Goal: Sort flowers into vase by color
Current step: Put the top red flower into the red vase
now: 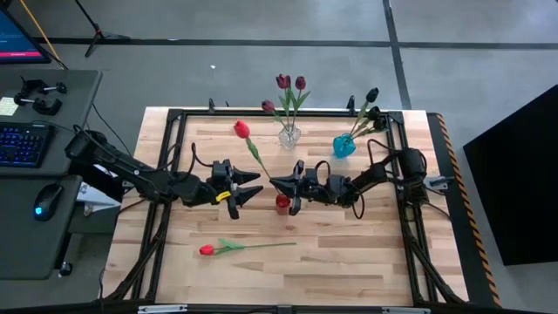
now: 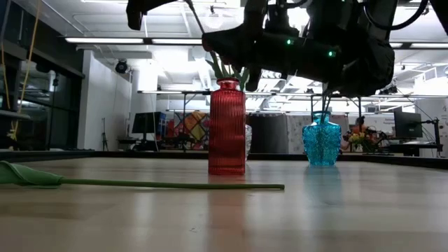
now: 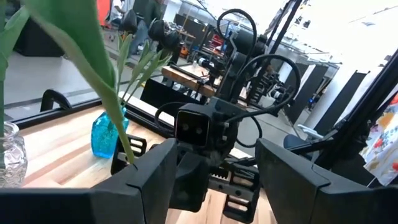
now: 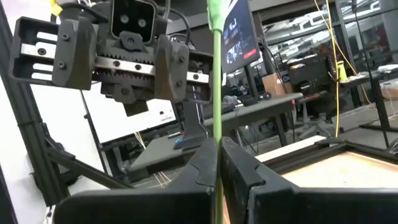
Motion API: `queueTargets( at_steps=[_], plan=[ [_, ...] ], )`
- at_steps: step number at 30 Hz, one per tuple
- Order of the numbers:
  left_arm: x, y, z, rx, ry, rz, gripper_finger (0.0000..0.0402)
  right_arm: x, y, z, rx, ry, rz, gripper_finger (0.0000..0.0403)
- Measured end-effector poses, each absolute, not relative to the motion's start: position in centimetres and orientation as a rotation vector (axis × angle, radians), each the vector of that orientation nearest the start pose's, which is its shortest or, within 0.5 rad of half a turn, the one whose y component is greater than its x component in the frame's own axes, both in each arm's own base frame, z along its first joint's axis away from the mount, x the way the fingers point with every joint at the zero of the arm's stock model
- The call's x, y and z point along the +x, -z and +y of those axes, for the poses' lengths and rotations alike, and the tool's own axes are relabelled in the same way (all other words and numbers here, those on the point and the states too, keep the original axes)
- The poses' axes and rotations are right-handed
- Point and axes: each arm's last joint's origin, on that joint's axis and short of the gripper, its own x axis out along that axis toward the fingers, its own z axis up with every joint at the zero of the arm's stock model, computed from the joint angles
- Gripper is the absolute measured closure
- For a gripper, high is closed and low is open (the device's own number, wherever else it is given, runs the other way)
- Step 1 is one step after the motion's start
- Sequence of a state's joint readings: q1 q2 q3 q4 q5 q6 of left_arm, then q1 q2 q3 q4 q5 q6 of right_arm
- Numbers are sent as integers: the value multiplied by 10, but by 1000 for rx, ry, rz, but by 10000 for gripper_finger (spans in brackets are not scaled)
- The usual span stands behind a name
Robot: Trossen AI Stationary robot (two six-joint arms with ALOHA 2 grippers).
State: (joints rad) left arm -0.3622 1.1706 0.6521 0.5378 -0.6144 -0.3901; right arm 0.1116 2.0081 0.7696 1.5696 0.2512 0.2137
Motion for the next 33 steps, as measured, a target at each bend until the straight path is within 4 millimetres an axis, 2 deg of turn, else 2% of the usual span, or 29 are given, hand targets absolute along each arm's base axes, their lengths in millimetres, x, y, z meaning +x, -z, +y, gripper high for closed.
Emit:
queueTargets(
  at_steps=[14, 23, 28, 33],
  plan=[
    [241, -279, -73, -390, -246, -64, 195, 356, -160, 47, 218, 75, -317, 403],
    [241, -279, -73, -377, -245, -61, 195, 334, -142, 49, 247, 181, -244, 403],
    [241, -278, -73, -373, -247, -53, 195, 322, -141, 46, 246, 214, -230, 403],
    [241, -277, -73, -369, -249, -46, 195, 319, -141, 46, 245, 209, -222, 402]
  ],
)
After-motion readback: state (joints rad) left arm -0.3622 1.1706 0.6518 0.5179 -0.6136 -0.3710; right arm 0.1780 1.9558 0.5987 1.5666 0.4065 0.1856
